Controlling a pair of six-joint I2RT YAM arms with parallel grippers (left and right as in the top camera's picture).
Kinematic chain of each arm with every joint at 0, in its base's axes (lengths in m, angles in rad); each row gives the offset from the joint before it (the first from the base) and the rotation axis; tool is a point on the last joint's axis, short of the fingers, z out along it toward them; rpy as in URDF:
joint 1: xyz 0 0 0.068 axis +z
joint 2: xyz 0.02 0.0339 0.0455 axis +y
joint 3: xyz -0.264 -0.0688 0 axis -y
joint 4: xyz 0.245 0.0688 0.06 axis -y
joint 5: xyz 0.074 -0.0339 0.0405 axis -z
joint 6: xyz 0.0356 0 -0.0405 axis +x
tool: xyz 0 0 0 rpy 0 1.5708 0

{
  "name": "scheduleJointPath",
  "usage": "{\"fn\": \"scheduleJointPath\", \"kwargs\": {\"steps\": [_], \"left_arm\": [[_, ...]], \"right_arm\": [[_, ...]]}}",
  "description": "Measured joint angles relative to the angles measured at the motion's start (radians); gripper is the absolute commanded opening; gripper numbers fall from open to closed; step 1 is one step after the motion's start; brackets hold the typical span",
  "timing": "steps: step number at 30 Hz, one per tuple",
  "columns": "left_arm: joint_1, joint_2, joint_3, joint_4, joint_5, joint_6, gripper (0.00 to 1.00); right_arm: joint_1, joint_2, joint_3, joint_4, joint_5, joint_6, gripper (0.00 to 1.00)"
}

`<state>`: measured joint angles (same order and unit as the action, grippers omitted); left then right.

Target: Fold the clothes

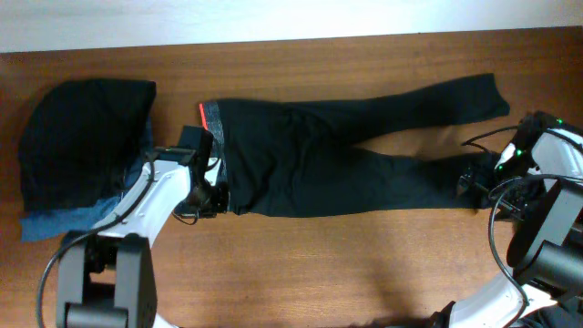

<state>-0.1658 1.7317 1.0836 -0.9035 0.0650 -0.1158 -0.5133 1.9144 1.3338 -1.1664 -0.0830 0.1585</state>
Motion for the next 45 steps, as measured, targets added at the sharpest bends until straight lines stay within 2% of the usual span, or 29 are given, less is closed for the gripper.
{"fn": "scheduleJointPath", "kwargs": {"steps": [11,25,31,33,35,36,37,38,40,45], "left_arm": [[0.071,-0.023,0.000,0.003,-0.023,-0.013,0.00],[0.071,-0.023,0.000,0.008,-0.025,-0.016,0.00],[0.071,-0.023,0.000,0.011,-0.025,-0.016,0.00],[0.071,-0.023,0.000,0.011,-0.025,-0.016,0.00],[0.071,-0.023,0.000,0.011,-0.025,-0.016,0.00],[0.071,-0.023,0.000,0.011,-0.026,-0.016,0.00],[0.071,-0.023,0.000,0.011,-0.026,-0.016,0.01],[0.071,-0.023,0.000,0.011,-0.025,-0.016,0.01],[0.071,-0.023,0.000,0.011,-0.025,-0.016,0.01],[0.071,-0.023,0.000,0.011,-0.025,-0.016,0.00]], "right_arm": [[-0.027,0.000,-0.001,0.117,0.001,0.002,0.97],[-0.027,0.010,-0.006,0.219,0.034,0.003,0.96],[-0.027,0.024,-0.064,0.306,0.061,0.005,0.78],[-0.027,0.027,-0.093,0.328,0.066,0.006,0.69],[-0.027,0.029,-0.110,0.347,0.067,0.003,0.47],[-0.027,0.028,-0.112,0.352,0.068,0.009,0.42],[-0.027,0.027,-0.113,0.355,0.068,0.008,0.30],[-0.027,0.027,-0.113,0.356,0.067,0.010,0.24],[-0.027,0.027,-0.113,0.359,0.062,0.014,0.05],[-0.027,0.026,-0.113,0.360,0.056,0.016,0.04]]}}
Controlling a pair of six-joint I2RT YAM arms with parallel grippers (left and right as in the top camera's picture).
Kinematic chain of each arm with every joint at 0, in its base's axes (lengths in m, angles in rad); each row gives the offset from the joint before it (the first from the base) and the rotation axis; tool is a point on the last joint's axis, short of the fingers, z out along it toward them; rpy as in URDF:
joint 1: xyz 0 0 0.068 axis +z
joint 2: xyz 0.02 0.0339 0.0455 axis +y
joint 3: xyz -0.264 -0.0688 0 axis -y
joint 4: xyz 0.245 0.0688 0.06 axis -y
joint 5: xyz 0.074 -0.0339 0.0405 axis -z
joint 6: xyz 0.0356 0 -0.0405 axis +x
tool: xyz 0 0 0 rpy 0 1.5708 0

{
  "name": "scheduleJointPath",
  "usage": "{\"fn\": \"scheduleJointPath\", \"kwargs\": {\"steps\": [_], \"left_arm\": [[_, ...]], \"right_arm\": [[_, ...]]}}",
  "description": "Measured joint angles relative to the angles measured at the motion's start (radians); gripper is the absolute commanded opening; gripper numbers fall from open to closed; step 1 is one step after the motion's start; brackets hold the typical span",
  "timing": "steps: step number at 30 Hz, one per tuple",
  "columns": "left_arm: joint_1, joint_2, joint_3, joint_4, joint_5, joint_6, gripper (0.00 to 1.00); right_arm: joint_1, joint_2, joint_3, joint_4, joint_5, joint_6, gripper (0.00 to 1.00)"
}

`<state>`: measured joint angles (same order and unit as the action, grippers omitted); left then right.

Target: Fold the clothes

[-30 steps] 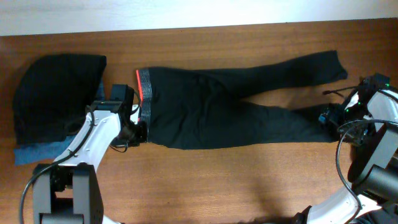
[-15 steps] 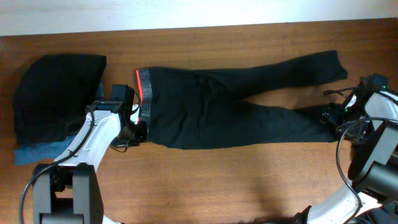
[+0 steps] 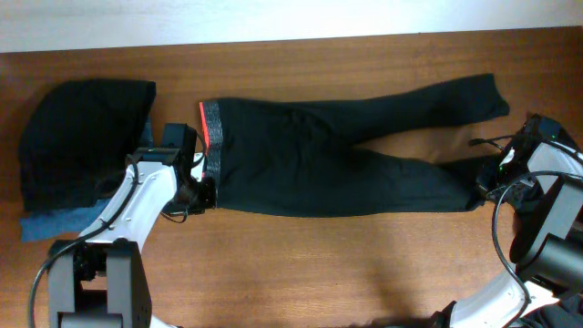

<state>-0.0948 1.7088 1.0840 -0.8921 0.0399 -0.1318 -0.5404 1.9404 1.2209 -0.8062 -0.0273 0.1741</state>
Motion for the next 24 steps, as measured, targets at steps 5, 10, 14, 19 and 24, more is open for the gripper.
{"fn": "scheduleJointPath", "kwargs": {"steps": [5,10,14,19,24], "left_arm": [[0.001,0.000,0.002,0.000,0.000,0.000,0.00],[0.029,-0.003,0.031,0.000,0.000,0.000,0.01],[0.074,-0.016,0.065,0.007,0.001,0.000,0.01],[0.116,-0.026,0.074,0.016,0.008,0.000,0.01],[0.138,-0.026,0.074,0.018,0.008,0.000,0.01]], "right_arm": [[0.000,-0.003,0.007,-0.062,-0.004,0.001,0.04],[0.000,-0.031,0.069,-0.166,-0.008,0.001,0.06],[0.000,-0.065,0.142,-0.211,-0.018,0.001,0.06],[0.000,-0.078,0.166,-0.228,-0.026,-0.002,0.06],[0.000,-0.078,0.166,-0.231,-0.027,-0.002,0.08]]}}
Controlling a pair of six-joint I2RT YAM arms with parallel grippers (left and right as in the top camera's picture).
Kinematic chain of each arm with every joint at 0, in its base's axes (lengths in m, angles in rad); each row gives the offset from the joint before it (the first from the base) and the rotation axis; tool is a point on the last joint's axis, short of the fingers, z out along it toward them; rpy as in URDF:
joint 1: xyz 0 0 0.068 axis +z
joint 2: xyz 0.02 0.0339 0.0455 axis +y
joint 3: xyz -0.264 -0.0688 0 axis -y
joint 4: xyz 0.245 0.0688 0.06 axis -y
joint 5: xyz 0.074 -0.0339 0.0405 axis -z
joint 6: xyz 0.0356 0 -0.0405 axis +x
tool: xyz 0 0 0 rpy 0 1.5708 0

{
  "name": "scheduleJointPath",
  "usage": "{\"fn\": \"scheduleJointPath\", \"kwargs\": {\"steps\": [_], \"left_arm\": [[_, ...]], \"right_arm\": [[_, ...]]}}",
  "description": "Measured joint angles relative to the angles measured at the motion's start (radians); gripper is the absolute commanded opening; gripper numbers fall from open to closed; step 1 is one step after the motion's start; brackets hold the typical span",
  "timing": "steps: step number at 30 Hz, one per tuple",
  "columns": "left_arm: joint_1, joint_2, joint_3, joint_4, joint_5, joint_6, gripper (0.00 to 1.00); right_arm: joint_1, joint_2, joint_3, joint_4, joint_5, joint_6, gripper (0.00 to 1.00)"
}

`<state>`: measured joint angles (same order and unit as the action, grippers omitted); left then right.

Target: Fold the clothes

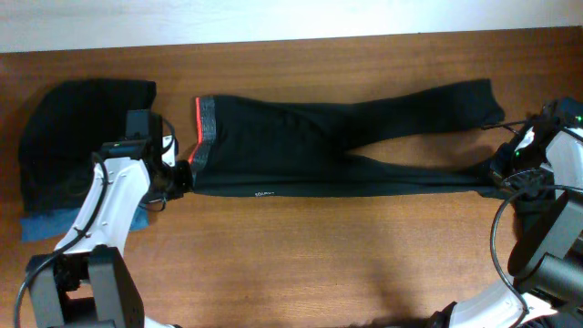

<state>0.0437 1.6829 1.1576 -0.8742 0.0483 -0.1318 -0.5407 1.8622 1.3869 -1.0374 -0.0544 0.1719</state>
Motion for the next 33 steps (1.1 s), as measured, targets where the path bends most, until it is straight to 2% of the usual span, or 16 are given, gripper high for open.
{"fn": "scheduleJointPath", "kwargs": {"steps": [3,25,27,29,30,33], "left_arm": [[0.000,0.000,0.000,0.001,0.000,0.000,0.01],[0.005,0.000,0.000,0.019,-0.005,0.000,0.00],[0.005,0.000,0.000,0.019,-0.005,0.000,0.01],[0.005,0.000,0.000,0.019,-0.005,0.000,0.01],[0.005,0.000,0.000,0.019,-0.005,0.000,0.01],[0.005,0.000,0.000,0.020,-0.005,0.000,0.00]], "right_arm": [[0.000,0.000,0.000,0.000,-0.003,-0.006,0.11],[0.000,0.000,0.000,-0.008,0.092,-0.034,0.17],[0.000,0.000,0.000,-0.008,0.097,-0.035,0.17],[0.000,0.000,0.000,-0.008,0.100,-0.037,0.06],[0.000,0.000,0.000,-0.008,0.100,-0.036,0.04],[0.000,0.000,0.000,-0.008,0.103,-0.040,0.04]]}}
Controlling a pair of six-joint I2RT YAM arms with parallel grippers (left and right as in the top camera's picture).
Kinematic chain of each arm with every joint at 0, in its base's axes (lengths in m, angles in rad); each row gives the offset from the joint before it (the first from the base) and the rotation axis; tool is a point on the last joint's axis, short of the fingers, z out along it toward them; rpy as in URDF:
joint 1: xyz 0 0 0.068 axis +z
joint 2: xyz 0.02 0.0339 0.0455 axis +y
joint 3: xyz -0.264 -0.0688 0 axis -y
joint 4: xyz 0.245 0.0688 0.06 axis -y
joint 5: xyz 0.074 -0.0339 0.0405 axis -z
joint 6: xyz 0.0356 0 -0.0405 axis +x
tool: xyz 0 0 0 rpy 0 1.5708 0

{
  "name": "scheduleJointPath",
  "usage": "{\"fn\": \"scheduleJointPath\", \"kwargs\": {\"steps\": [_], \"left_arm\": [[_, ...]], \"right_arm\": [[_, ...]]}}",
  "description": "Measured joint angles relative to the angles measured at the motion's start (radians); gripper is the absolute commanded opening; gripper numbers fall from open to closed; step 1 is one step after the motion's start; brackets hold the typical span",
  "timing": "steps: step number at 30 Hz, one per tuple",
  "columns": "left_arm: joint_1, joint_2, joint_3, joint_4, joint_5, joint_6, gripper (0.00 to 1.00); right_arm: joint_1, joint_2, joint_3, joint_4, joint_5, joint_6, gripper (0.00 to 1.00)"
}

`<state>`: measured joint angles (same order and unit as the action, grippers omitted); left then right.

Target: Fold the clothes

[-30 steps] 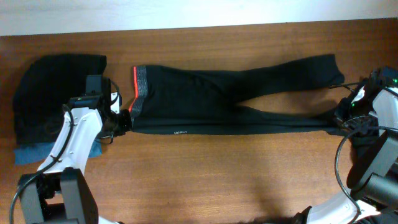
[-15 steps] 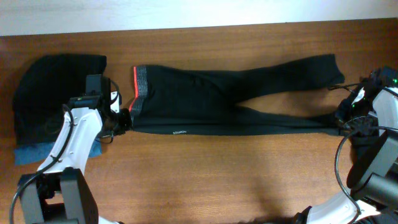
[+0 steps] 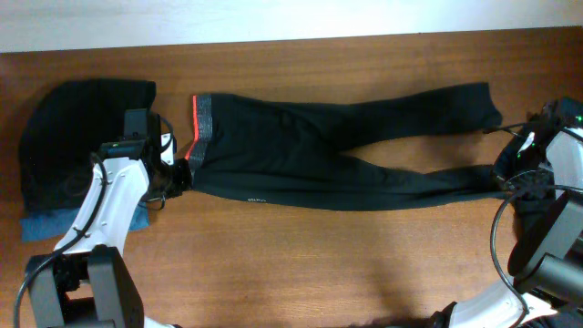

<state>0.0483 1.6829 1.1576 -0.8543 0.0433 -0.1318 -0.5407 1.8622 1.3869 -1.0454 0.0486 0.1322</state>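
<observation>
Black trousers (image 3: 319, 150) with a grey and red waistband (image 3: 200, 123) lie stretched across the table in the overhead view, waist to the left, both legs running right. My left gripper (image 3: 185, 175) is at the waistband's near corner and seems shut on it. At the far right, my right gripper (image 3: 504, 178) sits at the near leg's hem and appears shut on it. The far leg's hem (image 3: 487, 100) lies loose on the table. The near leg sags slightly between the two grippers.
A dark pile of clothes (image 3: 77, 137) sits at the far left on a blue folded garment (image 3: 55, 223). The wooden table (image 3: 319, 264) runs in front of the trousers, with a white wall edge along the back.
The near edge of the trousers, which was pulled straight, now sags a little toward the front. Both grippers stay at almost the same spots.
At first the trousers lay bunched, with my left gripper at the waist and the right at the near hem. Then the grippers stood farther apart and the cloth lay longer. Then it was taut and straight; now it is slightly slack.
</observation>
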Motion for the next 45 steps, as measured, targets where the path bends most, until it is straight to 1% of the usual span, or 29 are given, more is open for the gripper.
{"fn": "scheduleJointPath", "kwargs": {"steps": [8,12,16,20,23,26,30,45], "left_arm": [[0.000,0.000,0.000,0.004,0.000,0.000,0.00],[0.000,0.000,0.006,0.003,0.000,0.000,0.00],[0.000,-0.006,0.054,0.035,0.000,0.000,0.00],[0.000,-0.029,0.099,0.131,0.000,0.000,0.01],[0.000,-0.036,0.103,0.203,0.001,0.000,0.00],[0.000,-0.036,0.103,0.283,0.001,0.000,0.00],[0.000,-0.036,0.103,0.345,0.001,0.000,0.01],[-0.001,-0.036,0.103,0.383,0.000,0.000,0.01]], "right_arm": [[0.000,0.000,0.001,-0.003,-0.008,-0.001,0.04],[0.000,0.000,0.047,-0.045,-0.026,0.000,0.04],[0.000,0.001,0.184,-0.090,-0.046,0.000,0.04],[0.000,0.000,0.340,-0.098,-0.059,0.000,0.04],[0.000,-0.001,0.388,-0.088,-0.067,-0.001,0.04],[0.000,-0.001,0.398,-0.068,-0.072,0.000,0.04],[0.000,-0.001,0.398,-0.053,-0.076,-0.001,0.04],[0.018,-0.001,0.398,-0.032,-0.116,0.000,0.04]]}}
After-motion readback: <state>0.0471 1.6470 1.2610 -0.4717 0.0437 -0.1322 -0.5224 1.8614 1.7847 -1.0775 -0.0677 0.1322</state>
